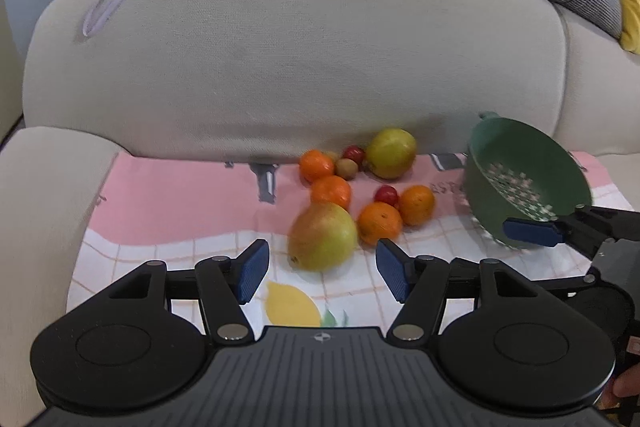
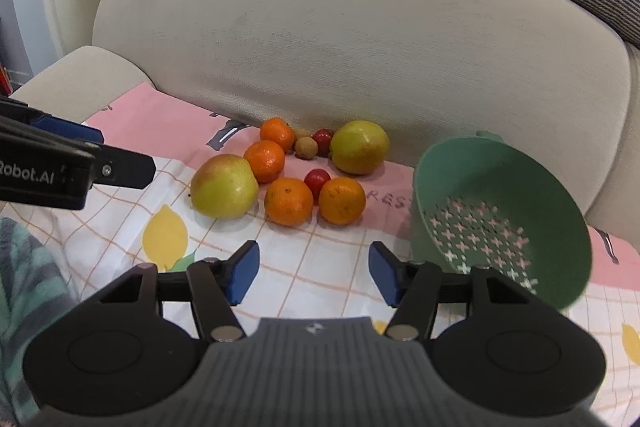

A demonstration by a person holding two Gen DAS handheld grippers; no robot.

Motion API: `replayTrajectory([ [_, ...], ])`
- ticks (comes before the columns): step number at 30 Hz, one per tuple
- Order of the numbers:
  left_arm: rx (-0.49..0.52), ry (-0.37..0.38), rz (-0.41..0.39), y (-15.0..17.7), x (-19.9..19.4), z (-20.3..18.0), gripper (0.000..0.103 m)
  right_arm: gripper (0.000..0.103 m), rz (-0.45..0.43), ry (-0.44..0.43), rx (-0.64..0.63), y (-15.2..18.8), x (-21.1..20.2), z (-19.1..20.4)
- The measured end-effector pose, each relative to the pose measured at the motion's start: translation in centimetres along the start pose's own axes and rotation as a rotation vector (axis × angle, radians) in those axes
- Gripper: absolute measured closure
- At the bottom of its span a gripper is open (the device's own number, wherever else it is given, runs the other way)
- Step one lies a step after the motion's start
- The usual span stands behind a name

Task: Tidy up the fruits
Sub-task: 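Move the left gripper to the yellow-green pear while the right gripper approaches a mandarin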

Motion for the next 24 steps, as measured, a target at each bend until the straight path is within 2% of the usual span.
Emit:
replayTrajectory([
  [3,0.028,-0.031,-0.033,-0.2,0.8,0.4,0.03,0.044,-0.031,-0.001,-0.072,-0.4,1.1,0.8],
  [6,0.01,-0.047,-0.006,-0.1,2.0,0.9,0.03,0.044,-0.039,-0.022,-0.127,-0.6,2.1,1.5],
  [13,-0.056,0.04,0.053,0.2,4.4,1.6,0.03,0.043,-0.006,-0.054,-0.145,-1.4,5.1,1.8],
  [18,-0.053,0.046,0.049,0.3,5.4,1.8,0.03,0.044,-0.001,-0.052,-0.192,-1.5,6.8,2.2],
  [24,-0.08,0.095,0.037,0.5,6.8,2.1,0.029,0.045,0.001,-0.052,-0.233,-1.7,8.6,2.6],
])
Point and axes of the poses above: each gripper's, at about its wrist camera, not at the fingertips, and x roughly the way its jaws point, z to its left, y to its underside, the point moved 5 cm from there along x, roughly the way its jaws point, and after that the axes turned 11 degrees about x, right-handed, at the moved point
